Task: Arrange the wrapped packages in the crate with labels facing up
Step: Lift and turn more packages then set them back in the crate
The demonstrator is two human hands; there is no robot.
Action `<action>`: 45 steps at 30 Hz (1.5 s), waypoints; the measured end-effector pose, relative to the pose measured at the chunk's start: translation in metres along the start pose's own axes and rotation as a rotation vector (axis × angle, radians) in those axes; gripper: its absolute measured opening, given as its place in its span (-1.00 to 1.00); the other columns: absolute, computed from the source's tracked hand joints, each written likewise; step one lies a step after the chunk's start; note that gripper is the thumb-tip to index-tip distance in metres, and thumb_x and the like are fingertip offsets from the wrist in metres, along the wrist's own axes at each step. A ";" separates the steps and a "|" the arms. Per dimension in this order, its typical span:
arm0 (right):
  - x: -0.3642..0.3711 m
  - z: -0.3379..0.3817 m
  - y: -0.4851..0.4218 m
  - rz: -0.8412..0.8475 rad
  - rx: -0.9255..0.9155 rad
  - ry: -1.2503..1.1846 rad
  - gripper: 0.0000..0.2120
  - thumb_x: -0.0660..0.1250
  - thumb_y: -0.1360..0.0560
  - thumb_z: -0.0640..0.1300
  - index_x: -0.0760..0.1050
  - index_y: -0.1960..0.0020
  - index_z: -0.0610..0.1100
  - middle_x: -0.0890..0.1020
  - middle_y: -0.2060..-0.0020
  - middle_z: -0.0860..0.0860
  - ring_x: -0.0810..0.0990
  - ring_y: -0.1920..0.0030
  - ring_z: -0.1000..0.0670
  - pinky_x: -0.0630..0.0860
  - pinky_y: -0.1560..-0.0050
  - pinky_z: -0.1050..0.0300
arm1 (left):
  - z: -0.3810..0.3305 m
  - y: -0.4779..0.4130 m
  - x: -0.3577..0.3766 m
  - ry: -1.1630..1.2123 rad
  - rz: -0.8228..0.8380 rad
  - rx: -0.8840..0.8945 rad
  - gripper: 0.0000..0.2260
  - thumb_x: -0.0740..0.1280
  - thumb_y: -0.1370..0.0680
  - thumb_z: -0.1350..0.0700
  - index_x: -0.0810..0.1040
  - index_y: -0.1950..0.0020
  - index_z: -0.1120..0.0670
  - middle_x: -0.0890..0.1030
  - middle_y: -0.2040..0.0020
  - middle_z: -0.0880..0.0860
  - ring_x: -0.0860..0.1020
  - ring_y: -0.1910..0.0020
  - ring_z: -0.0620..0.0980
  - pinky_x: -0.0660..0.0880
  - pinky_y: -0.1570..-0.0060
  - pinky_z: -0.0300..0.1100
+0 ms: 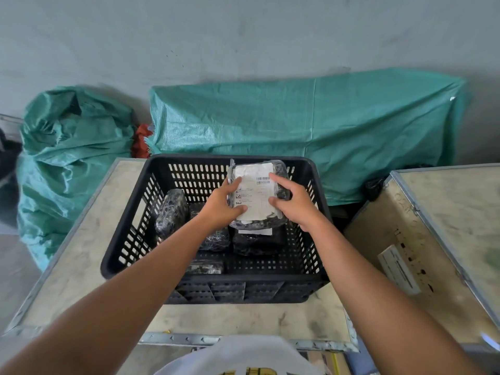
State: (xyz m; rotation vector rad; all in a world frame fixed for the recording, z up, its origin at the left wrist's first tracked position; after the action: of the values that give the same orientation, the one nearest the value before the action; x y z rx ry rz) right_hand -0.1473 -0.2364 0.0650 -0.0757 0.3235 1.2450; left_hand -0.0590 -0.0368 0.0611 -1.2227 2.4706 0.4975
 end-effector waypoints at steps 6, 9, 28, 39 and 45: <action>0.006 -0.027 -0.010 0.007 0.106 0.027 -0.32 0.40 -0.59 -0.31 0.34 -0.53 0.27 0.27 -0.61 0.03 0.69 0.18 0.13 0.67 0.24 0.08 | 0.012 -0.017 0.020 -0.100 -0.003 -0.020 -0.17 0.51 -0.48 0.27 0.14 -0.64 0.04 0.00 -0.67 0.02 0.57 -0.06 -0.14 0.53 0.36 -0.47; 0.011 -0.037 -0.016 0.034 0.145 0.050 -0.25 0.38 -0.60 -0.31 0.21 -0.59 0.25 0.25 -0.62 0.03 0.70 0.12 0.10 0.57 0.36 0.27 | 0.020 -0.027 0.025 -0.142 0.027 -0.045 -0.16 0.50 -0.48 0.28 0.12 -0.65 0.07 0.01 -0.67 0.03 0.51 0.23 -0.23 0.62 0.35 -0.30; 0.016 -0.078 -0.035 0.099 0.304 0.031 -0.28 0.24 -0.69 -0.26 0.03 -0.62 0.32 0.18 -0.64 0.05 0.56 -0.21 0.10 0.58 0.03 0.27 | 0.065 -0.065 0.038 -0.107 0.265 -0.040 -0.20 0.42 -0.58 0.23 0.01 -0.67 0.00 -0.15 -0.66 0.02 -0.07 -0.59 -0.02 0.32 0.22 -0.71; 0.020 -0.076 -0.021 0.006 0.253 0.121 -0.37 0.23 -0.70 -0.25 0.13 -0.65 0.16 0.30 -0.59 -0.03 0.56 -0.02 0.09 0.50 0.24 0.36 | 0.050 -0.044 0.045 -0.175 0.234 -0.093 -0.29 0.33 -0.65 0.12 -0.02 -0.67 -0.10 -0.02 -0.67 0.04 0.48 0.04 -0.28 0.45 0.28 -0.55; 0.005 -0.070 -0.011 -0.048 0.220 0.182 -0.40 0.34 -0.65 -0.23 0.25 -0.63 0.00 0.35 -0.57 -0.10 0.49 -0.43 -0.14 0.50 -0.39 -0.13 | 0.030 -0.031 0.016 -0.172 0.125 -0.011 -0.46 0.37 -0.63 0.06 0.29 -0.59 -0.05 0.46 -0.48 0.04 0.58 -0.23 -0.04 0.49 0.06 -0.41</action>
State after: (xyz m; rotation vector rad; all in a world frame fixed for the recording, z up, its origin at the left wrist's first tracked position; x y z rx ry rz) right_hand -0.1492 -0.2515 -0.0047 -0.0081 0.6112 1.1501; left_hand -0.0388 -0.0521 0.0222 -0.9888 2.4090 0.6235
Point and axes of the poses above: each hand's wrist, its own y-axis away from the middle knuckle, its own x-axis out of the palm, z = x × y, the point moved 2 cm from there along -y, towards the middle knuckle
